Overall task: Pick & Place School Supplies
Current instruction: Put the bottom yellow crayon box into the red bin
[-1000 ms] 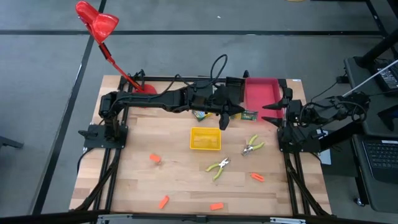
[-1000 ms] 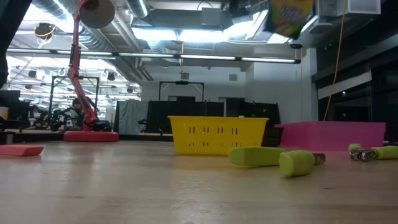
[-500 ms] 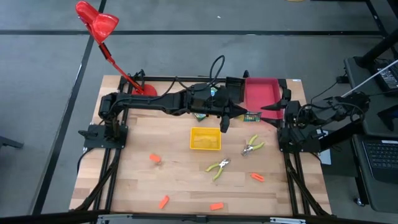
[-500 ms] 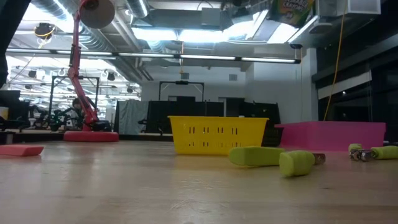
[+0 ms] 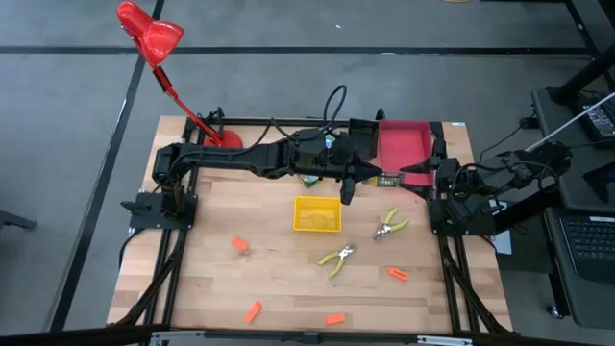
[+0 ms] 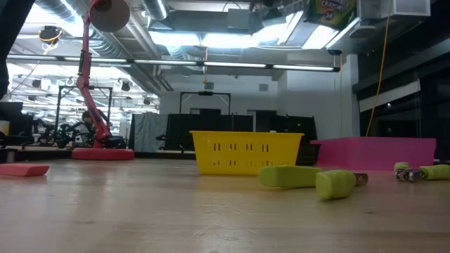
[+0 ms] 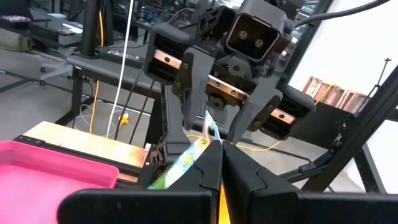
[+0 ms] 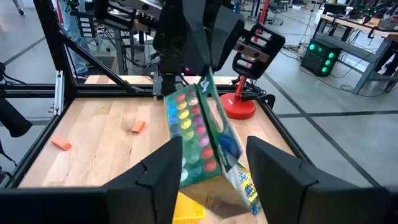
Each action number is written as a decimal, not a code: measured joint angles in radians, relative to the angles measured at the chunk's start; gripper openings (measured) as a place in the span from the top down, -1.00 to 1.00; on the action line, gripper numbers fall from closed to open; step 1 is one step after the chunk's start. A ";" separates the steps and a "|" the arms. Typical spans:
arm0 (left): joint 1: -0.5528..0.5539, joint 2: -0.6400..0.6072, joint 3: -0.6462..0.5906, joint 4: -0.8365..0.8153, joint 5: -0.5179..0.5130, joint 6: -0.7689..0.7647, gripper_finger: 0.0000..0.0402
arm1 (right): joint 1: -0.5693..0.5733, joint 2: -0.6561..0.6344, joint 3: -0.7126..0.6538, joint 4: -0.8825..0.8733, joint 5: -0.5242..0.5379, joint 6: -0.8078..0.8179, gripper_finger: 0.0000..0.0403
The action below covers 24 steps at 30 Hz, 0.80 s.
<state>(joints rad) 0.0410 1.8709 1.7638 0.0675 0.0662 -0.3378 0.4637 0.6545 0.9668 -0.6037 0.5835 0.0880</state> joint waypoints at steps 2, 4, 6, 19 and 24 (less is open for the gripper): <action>0.000 0.000 0.000 0.005 0.000 0.000 0.99 | 0.000 0.004 0.000 0.008 0.000 -0.011 0.20; 0.000 0.000 0.000 0.006 0.000 0.000 0.99 | 0.000 0.006 0.000 0.014 0.000 -0.022 0.28; 0.000 0.000 0.000 0.006 0.000 -0.004 0.99 | 0.000 0.006 0.000 0.022 0.000 -0.033 0.37; 0.000 0.000 0.000 0.012 0.007 -0.008 0.99 | 0.000 0.007 0.000 0.054 -0.042 -0.116 0.96; 0.000 0.000 0.000 0.035 0.023 0.007 0.95 | 0.000 0.009 0.000 0.063 -0.029 -0.117 0.98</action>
<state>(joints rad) 0.0410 1.8713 1.7634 0.1029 0.0888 -0.3303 0.4637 0.6636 0.9668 -0.5410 0.5542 -0.0293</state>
